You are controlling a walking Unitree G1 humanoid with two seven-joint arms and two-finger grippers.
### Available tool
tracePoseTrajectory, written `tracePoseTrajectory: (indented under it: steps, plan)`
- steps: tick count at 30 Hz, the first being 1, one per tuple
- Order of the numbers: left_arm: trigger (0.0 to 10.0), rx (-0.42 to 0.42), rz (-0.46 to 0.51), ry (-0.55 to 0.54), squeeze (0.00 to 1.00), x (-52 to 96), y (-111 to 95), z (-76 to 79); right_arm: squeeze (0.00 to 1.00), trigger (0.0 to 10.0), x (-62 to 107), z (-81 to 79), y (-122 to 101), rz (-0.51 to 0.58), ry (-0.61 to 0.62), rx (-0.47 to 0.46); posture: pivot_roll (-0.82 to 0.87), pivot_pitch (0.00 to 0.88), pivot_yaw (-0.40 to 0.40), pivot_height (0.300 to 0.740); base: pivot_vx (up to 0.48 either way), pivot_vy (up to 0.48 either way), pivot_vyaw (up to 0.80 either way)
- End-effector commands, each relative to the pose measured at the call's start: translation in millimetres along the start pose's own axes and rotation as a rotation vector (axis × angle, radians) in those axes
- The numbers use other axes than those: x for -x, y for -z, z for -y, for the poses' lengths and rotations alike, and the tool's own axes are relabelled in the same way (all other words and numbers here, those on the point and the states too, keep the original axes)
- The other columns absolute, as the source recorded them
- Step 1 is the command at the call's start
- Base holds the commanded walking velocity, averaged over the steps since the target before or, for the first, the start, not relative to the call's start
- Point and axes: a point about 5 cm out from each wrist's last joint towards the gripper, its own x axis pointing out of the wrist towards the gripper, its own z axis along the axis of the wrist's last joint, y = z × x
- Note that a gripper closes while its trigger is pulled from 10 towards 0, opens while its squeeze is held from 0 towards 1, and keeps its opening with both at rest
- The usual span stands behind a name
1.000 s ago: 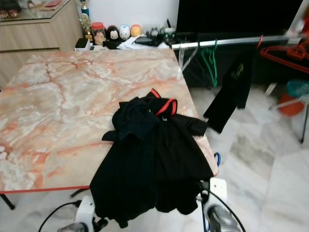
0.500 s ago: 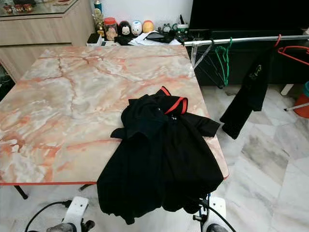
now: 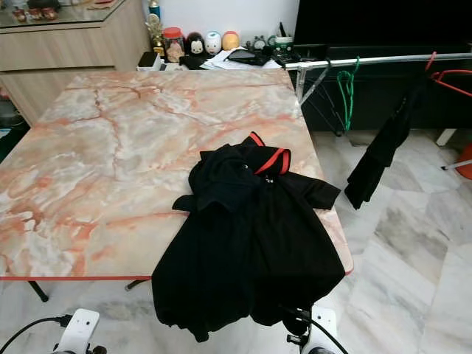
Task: Hang hanger
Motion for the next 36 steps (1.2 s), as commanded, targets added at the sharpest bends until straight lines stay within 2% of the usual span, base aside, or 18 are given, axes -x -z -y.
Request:
tracePoseTrajectory:
  steps: [1, 8, 17, 19, 22, 31, 36]
  plan:
    - [10.0, -0.004, -0.014, 0.003, 0.00, 0.8, 6.0, 1.2, 0.00, 10.0, 0.5, -2.1, 11.1, -0.028, 0.010, -0.033, -0.11, 0.000, 0.074, 0.740, 0.000, 0.000, 0.00]
    - [10.0, -0.035, -0.038, 0.023, 0.00, 1.4, 13.5, 6.6, 0.00, 10.0, 2.3, 3.2, 22.6, -0.027, 0.046, -0.100, -0.11, 0.000, 0.106, 0.740, 0.000, -0.289, 0.00]
    - [10.0, -0.012, -0.032, -0.011, 0.00, 2.9, 14.4, -3.4, 0.00, 10.0, 3.0, 0.6, 29.5, -0.044, 0.044, -0.058, -0.08, 0.000, 0.056, 0.740, 0.000, -0.308, 0.00]
    - [10.0, 0.026, -0.036, -0.028, 0.00, 3.8, 18.2, -5.2, 0.00, 10.0, 3.3, -1.0, 32.6, -0.050, 0.040, -0.033, -0.04, 0.000, 0.033, 0.740, 0.000, -0.313, 0.00]
    - [10.0, 0.047, -0.034, -0.034, 0.00, 4.4, 20.2, -6.3, 0.00, 10.0, 3.5, -1.6, 34.5, -0.055, 0.039, -0.016, -0.05, 0.000, 0.035, 0.740, 0.000, -0.309, 0.00]
    - [10.0, 0.024, -0.044, -0.036, 0.00, 5.9, 22.2, -12.6, 0.00, 10.0, 3.3, -5.7, 34.6, -0.036, 0.041, -0.038, -0.05, 0.000, 0.084, 0.740, 0.000, -0.303, 0.00]
    - [10.0, 0.014, -0.045, -0.038, 0.00, 6.3, 22.5, -14.6, 0.00, 10.0, 3.3, -5.7, 34.3, -0.033, 0.045, -0.054, -0.05, 0.000, 0.083, 0.740, 0.000, -0.303, 0.00]
